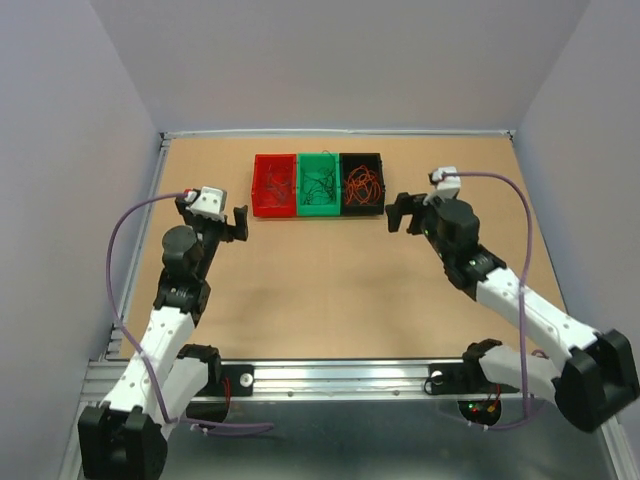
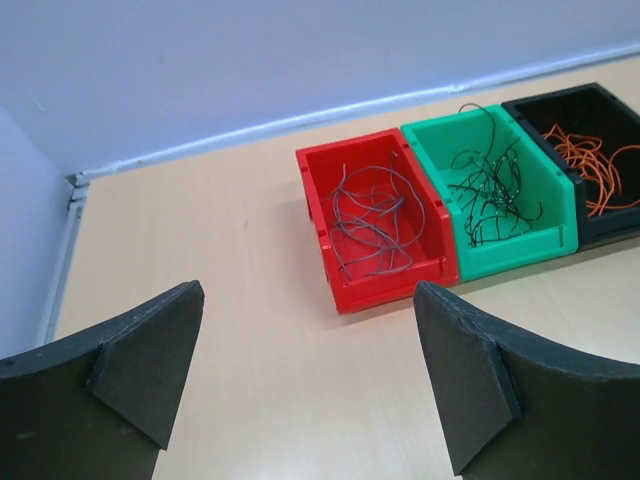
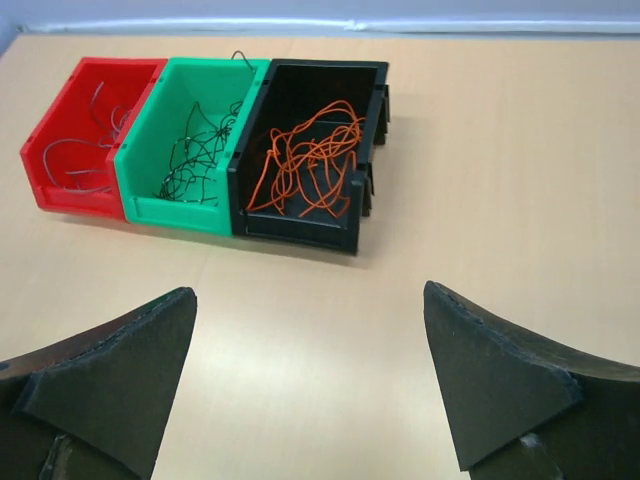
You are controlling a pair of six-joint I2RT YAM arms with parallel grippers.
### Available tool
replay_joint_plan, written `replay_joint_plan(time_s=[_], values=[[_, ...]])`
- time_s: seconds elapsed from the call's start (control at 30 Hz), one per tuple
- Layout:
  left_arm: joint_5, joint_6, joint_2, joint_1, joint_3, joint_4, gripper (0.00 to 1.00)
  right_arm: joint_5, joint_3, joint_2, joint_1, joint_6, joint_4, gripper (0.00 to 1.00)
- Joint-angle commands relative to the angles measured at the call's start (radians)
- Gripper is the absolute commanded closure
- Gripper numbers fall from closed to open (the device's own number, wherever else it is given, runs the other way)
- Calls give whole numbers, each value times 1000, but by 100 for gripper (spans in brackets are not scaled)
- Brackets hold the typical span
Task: Untangle the cables
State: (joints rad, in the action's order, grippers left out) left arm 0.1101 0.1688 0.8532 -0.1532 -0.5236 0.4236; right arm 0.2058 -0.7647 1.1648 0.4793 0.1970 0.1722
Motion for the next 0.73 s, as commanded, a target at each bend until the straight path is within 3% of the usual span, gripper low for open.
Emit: replay_joint_plan(time_s=[0.0,0.2,0.37,0.7], values=[[37,15,-140,11,86,118,1,49,183,-195,4,-19,79,0],[42,14,-252,12,195,124,1,104,383,-531,4,16,90,0],[89,6,-250,12,228,162,1,-35,464,-739,4,47,96,0],[125,6,-212,12,223,164,1,6,489,-783,2,65,96,0]])
